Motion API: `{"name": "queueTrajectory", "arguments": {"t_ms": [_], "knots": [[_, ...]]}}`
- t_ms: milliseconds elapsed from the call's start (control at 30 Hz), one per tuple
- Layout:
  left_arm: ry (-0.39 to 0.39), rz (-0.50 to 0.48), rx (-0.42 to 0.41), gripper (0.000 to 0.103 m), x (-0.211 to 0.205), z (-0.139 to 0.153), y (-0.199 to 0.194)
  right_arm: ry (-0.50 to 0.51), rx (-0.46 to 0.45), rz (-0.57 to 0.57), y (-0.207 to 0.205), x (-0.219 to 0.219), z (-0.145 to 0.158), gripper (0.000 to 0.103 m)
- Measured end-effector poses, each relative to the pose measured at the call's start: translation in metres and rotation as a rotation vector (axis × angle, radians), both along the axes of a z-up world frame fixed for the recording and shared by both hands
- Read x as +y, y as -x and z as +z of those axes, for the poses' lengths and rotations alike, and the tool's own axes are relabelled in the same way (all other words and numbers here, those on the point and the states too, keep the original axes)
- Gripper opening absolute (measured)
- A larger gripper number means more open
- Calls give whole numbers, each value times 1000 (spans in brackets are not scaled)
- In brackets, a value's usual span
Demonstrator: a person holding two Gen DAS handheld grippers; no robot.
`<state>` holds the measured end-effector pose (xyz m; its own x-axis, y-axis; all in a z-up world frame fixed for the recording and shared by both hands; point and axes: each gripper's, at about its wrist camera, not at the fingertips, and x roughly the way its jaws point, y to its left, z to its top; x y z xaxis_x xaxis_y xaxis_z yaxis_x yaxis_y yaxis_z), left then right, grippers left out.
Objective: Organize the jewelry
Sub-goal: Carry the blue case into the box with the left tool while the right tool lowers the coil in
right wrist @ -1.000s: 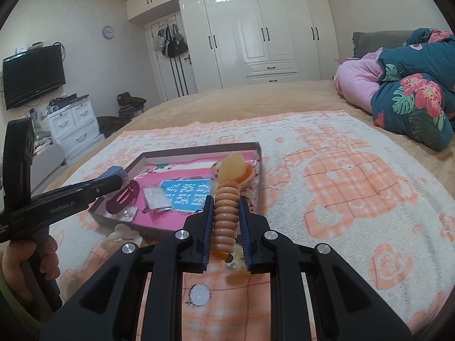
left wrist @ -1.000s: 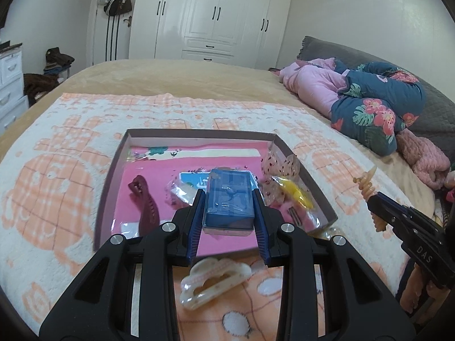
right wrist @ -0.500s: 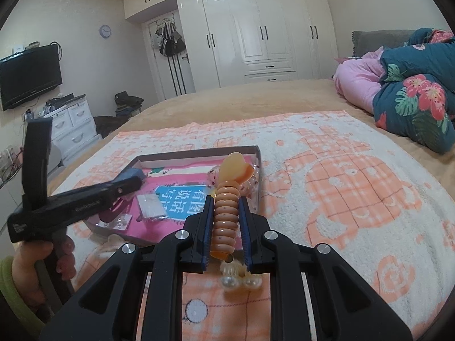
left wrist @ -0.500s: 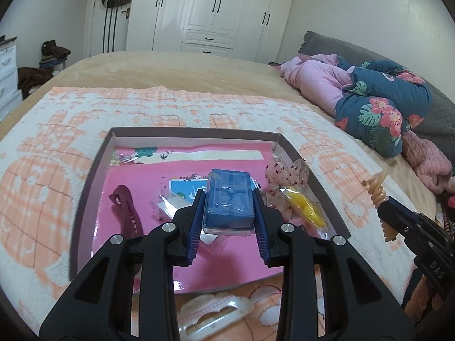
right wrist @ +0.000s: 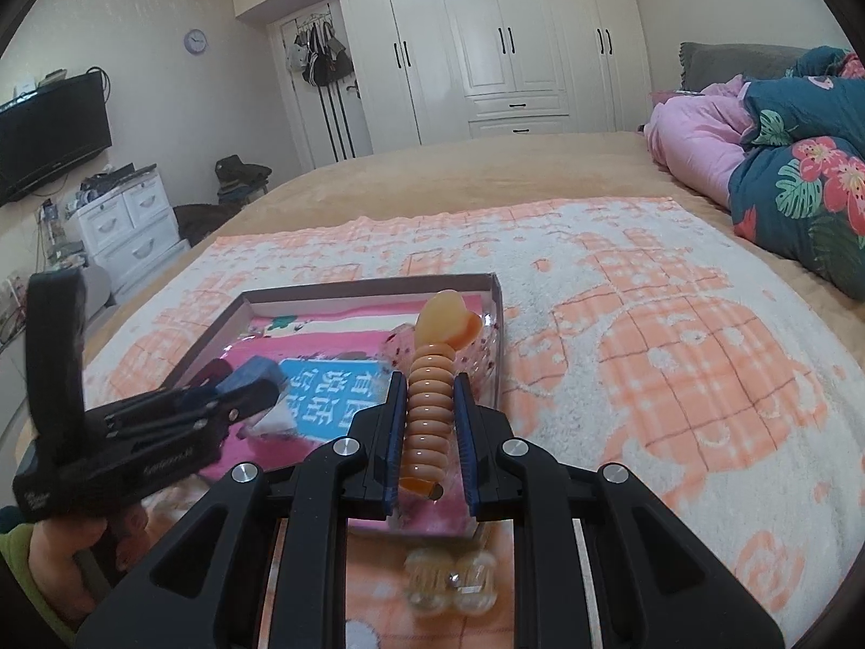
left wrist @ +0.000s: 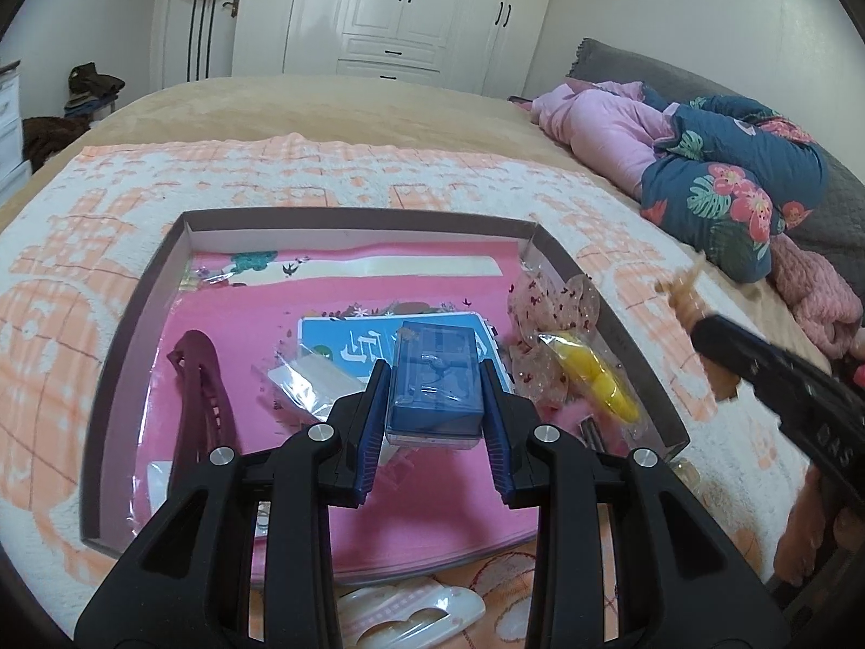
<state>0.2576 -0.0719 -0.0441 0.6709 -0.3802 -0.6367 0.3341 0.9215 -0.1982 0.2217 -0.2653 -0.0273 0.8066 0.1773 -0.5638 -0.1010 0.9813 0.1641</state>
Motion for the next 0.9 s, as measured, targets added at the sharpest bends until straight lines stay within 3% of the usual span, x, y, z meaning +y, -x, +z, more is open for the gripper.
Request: {"name": "queueTrajectory", "arguments": {"t_ms": [533,900], "knots": [[-9,-28,22,25,-6,-8,-3,87,54,16,-55,4,-18,17],[-12,-83,27,25,-16,-12,-1,58,106,14,-58,2,-33,17]]}}
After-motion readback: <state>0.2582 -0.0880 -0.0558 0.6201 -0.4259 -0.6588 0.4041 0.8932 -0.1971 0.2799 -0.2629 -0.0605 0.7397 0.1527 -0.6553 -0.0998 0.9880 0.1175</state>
